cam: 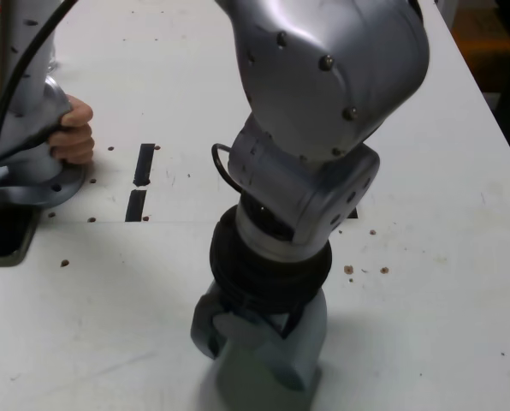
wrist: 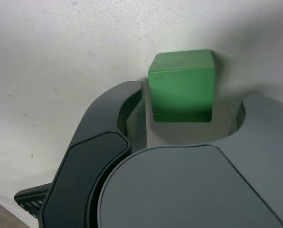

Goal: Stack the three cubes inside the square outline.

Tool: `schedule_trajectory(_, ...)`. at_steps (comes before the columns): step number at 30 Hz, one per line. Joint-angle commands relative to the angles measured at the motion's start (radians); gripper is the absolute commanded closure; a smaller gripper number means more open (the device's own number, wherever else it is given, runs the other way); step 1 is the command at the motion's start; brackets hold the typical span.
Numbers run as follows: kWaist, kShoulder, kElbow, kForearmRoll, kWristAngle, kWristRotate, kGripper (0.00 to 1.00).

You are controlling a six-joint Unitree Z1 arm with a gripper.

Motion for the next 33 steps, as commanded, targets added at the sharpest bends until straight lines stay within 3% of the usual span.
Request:
schedule_trajectory(1,-0.002,0.002,0.007,-0.002,-0.006,0.0,0.24)
schedule_trajectory(5,-0.002,0.002,0.021,-0.006,-0.019,-0.001,0.31)
schedule_trajectory(10,-0.002,0.001,0.029,-0.009,-0.023,-0.004,0.51)
schedule_trajectory(15,-0.002,-0.001,0.038,-0.008,-0.022,-0.011,0.62)
schedule_trajectory(25,-0.002,-0.009,0.036,-0.002,-0.016,-0.014,0.64)
schedule_trajectory(33,-0.002,-0.104,0.037,0.08,0.02,-0.061,0.65)
